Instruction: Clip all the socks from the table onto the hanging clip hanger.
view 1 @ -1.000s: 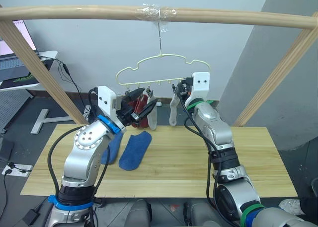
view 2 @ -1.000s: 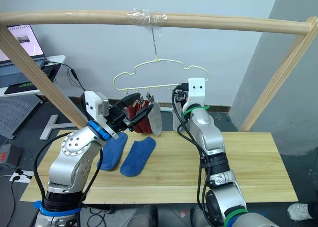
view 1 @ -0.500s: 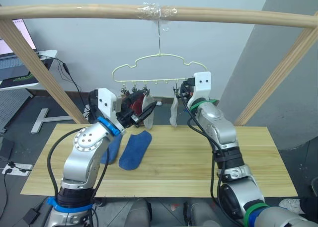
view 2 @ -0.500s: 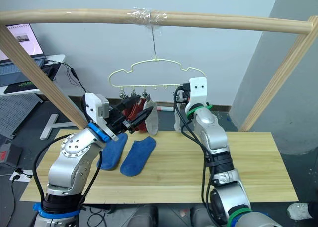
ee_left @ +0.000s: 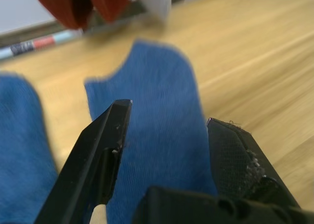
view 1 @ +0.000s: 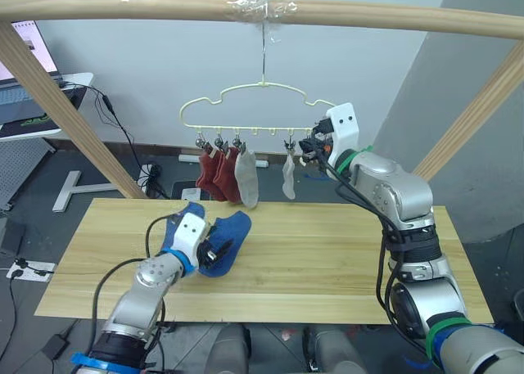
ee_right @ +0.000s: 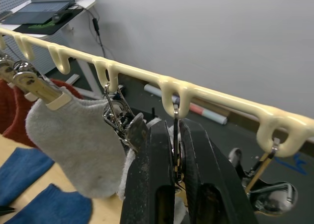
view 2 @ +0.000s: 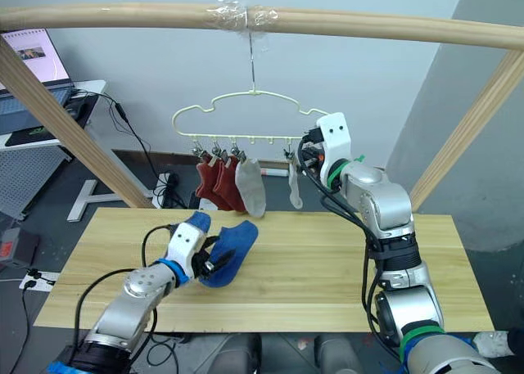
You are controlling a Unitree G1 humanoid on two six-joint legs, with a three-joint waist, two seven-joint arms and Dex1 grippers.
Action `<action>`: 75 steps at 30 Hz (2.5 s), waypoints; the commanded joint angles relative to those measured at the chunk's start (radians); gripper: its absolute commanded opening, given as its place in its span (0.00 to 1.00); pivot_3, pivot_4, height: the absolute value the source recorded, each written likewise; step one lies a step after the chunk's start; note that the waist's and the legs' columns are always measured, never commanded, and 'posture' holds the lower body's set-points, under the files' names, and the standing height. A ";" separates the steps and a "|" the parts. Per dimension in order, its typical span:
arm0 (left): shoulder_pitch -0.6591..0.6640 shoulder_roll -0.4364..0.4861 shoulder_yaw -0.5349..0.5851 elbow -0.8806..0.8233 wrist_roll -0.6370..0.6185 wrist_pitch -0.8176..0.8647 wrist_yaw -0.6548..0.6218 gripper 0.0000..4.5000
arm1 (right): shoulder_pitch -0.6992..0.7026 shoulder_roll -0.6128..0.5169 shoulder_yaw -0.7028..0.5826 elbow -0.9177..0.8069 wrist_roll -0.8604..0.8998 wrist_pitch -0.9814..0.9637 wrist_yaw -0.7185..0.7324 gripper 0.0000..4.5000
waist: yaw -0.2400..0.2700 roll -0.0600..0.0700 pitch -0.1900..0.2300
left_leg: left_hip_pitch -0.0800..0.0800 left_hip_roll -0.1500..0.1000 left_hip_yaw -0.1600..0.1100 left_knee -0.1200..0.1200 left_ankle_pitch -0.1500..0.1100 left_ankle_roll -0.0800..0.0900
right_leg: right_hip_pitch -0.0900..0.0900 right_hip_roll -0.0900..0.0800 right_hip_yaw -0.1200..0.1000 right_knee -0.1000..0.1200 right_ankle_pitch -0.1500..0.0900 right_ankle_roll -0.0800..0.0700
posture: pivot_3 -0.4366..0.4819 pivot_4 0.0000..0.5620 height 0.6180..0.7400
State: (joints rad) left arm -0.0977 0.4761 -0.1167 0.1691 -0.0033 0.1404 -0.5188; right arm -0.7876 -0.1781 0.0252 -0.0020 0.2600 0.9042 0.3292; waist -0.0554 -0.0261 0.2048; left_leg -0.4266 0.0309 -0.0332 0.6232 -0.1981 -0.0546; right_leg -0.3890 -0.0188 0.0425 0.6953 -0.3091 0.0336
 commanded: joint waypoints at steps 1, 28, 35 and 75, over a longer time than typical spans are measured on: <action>-0.057 -0.028 0.011 0.070 0.009 -0.070 0.020 0.76 | -0.006 -0.012 0.000 -0.045 0.011 0.035 0.000 0.00 | 0.002 0.000 0.003 | 0.000 0.000 -0.001 0.000 0.000 0.000 | 0.000 0.000 -0.001 0.000 0.000 0.000 | 0.43 0.38 1.00; -0.132 -0.115 0.010 0.311 0.008 -0.034 -0.011 0.46 | -0.006 -0.019 -0.055 -0.121 0.053 0.155 -0.060 0.00 | -0.003 0.000 0.003 | -0.001 -0.001 -0.002 0.000 0.000 0.000 | 0.000 0.000 -0.002 -0.001 0.000 0.001 | 0.40 0.35 1.00; -0.059 -0.116 0.012 0.191 -0.039 0.006 -0.079 0.00 | -0.014 -0.034 -0.078 -0.118 0.070 0.187 -0.053 0.00 | -0.002 0.000 0.003 | -0.001 -0.001 -0.002 0.000 0.000 0.000 | 0.001 -0.001 -0.002 -0.001 0.000 0.001 | 0.40 0.34 1.00; -0.191 -0.401 -0.059 -0.204 -0.159 -0.106 0.013 0.00 | -0.313 0.143 -0.611 0.064 0.308 0.710 -0.434 0.00 | -0.002 0.000 0.003 | -0.007 -0.002 -0.002 0.000 -0.002 0.003 | 0.000 -0.001 -0.003 -0.011 0.002 0.003 | 0.37 0.37 1.00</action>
State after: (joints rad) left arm -0.2728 0.0862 -0.1609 -0.0257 -0.1727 0.0655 -0.5088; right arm -1.0861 -0.0302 -0.5690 0.0603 0.5431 1.6065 -0.0781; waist -0.0576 -0.0257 0.2080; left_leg -0.4336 0.0287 -0.0350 0.6233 -0.1997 -0.0519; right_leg -0.3887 -0.0194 0.0399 0.6840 -0.3076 0.0362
